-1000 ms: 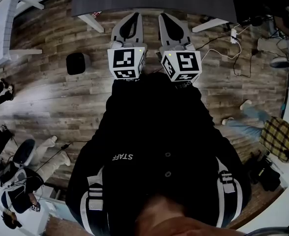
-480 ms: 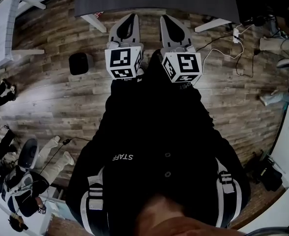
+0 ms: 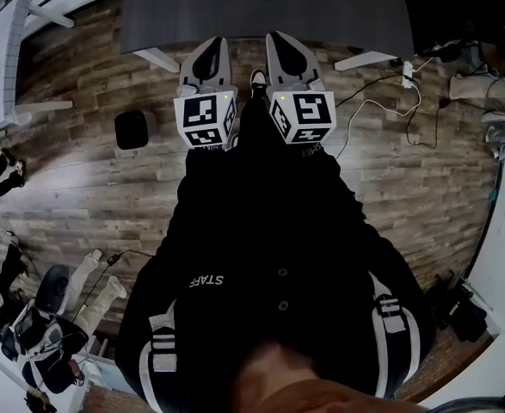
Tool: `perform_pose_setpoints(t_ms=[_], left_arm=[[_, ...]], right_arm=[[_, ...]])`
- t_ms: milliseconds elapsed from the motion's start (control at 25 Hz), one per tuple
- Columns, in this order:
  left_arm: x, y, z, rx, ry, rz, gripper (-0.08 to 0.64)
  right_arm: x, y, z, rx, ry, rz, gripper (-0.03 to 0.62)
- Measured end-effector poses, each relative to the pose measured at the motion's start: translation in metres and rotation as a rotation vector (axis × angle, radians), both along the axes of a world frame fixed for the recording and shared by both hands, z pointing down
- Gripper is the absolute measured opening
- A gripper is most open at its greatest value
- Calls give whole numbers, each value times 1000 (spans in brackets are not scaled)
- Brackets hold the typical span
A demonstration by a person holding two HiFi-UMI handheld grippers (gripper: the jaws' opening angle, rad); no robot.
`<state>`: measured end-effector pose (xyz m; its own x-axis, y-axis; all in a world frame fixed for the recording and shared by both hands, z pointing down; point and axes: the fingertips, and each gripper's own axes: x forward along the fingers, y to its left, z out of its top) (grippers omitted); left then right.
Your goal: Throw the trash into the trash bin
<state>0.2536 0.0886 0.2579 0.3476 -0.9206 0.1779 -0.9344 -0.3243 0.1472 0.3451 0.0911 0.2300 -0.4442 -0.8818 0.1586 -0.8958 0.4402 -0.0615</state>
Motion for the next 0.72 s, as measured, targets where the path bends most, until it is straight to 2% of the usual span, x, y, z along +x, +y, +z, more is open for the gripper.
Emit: perform_pose_setpoints(t_ms=[200, 400, 720], left_arm=[[4, -87, -1, 1, -7, -4, 2], [20, -162, -10, -5, -6, -18, 2], [42, -263, -10, -4, -15, -29, 2]], right_arm=[[3, -85, -2, 2, 1, 0, 14], [14, -158, -15, 41, 75, -31, 14], [27, -258, -8, 10, 43, -71, 14]])
